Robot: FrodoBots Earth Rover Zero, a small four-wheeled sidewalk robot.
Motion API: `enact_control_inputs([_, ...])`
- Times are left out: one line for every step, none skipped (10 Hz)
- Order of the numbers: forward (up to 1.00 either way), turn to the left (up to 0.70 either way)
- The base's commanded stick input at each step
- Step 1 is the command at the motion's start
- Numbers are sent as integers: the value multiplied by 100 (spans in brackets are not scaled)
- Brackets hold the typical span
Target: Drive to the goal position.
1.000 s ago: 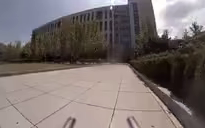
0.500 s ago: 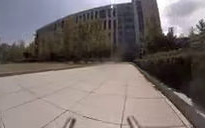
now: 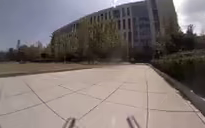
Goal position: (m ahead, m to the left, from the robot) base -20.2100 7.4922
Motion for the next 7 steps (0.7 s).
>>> enact_control_inputs([0, 45])
enact_control_inputs([0, 45])
enact_control_inputs([0, 45])
enact_control_inputs([0, 45])
enact_control_inputs([0, 45])
enact_control_inputs([0, 45])
enact_control_inputs([0, 45])
